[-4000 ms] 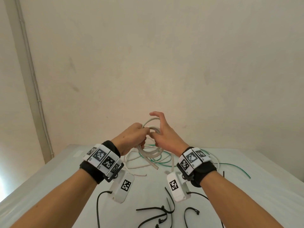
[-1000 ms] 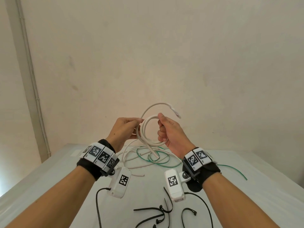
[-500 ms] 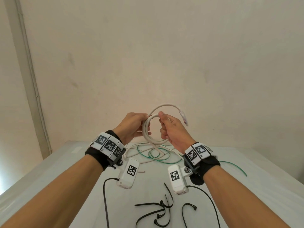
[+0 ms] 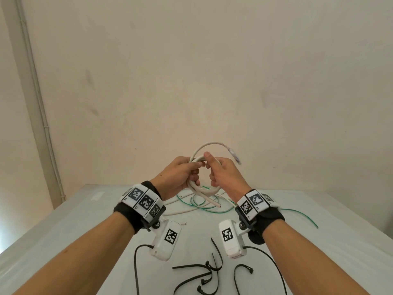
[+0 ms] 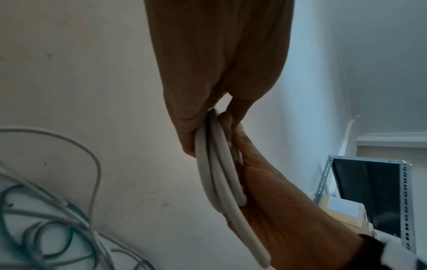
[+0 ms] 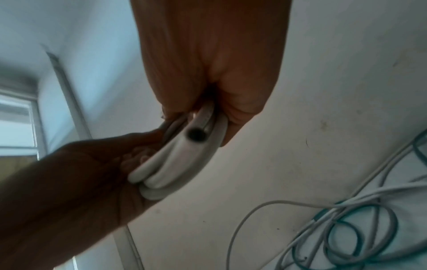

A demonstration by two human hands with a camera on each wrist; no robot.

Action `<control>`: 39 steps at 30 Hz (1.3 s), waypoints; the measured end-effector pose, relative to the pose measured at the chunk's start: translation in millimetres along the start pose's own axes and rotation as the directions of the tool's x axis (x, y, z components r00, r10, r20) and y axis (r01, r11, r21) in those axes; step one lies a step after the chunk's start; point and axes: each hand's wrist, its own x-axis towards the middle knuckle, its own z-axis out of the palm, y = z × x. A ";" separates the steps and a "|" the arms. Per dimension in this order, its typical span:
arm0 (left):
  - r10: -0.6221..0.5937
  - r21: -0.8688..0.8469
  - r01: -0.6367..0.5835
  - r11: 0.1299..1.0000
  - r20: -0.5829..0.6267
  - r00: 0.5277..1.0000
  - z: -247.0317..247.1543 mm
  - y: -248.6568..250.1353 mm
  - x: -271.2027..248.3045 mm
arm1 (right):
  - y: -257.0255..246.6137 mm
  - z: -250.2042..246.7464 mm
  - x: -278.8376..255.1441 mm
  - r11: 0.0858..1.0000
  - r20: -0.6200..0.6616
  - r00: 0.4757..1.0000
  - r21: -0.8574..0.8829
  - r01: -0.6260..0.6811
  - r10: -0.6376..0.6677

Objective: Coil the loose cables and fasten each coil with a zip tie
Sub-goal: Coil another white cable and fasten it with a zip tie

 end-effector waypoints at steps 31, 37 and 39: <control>0.212 0.189 -0.163 0.968 -0.275 0.938 6.1 25.0 -5.6 | -21.7 6.7 -16.9 0.950 0.133 0.990 0.311 0.005 -0.049; 0.219 0.087 -0.201 0.976 -0.366 0.905 12.9 23.0 -2.4 | -32.7 5.6 -27.1 0.857 0.261 0.965 0.488 -0.164 0.036; 0.211 0.050 -0.207 0.977 -0.375 0.903 16.5 20.9 -2.0 | -35.3 4.3 -29.3 0.846 0.246 0.965 0.493 -0.203 0.088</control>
